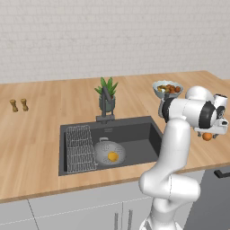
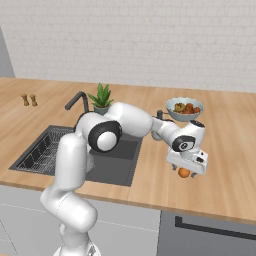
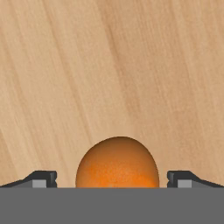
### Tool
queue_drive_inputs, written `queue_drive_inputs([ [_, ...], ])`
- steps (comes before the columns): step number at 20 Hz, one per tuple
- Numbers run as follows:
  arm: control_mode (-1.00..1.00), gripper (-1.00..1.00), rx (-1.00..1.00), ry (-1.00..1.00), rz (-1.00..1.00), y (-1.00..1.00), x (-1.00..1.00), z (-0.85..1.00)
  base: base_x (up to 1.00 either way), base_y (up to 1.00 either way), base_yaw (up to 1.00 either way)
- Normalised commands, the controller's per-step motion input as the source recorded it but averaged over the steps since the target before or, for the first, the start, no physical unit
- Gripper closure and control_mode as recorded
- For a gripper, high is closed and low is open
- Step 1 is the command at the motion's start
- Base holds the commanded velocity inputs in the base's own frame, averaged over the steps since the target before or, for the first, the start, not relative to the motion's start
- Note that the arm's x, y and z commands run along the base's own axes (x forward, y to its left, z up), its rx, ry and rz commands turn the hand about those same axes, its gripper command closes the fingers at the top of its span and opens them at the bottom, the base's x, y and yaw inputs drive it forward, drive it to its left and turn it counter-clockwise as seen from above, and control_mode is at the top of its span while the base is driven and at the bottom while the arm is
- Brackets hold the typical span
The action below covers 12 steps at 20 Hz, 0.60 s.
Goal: Put the colander in the sink, put the mango, tangerine in the colander, and turn on the sink faucet and pour water over the colander.
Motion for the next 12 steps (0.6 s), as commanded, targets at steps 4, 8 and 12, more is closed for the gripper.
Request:
queue_drive_inputs([
  [4, -1.00, -1.00, 0.00, 0.00, 0.00, 0.00, -0.01, 0.00, 0.00, 0.00, 0.00],
  [8, -1.00, -1.00, 0.00, 0.00, 0.00, 0.00, 0.00, 0.00, 0.00, 0.00, 0.00],
  [12, -1.00, -1.00, 0.00, 0.00, 0.00, 0.00, -0.01, 0.00, 0.00, 0.00, 0.00],
])
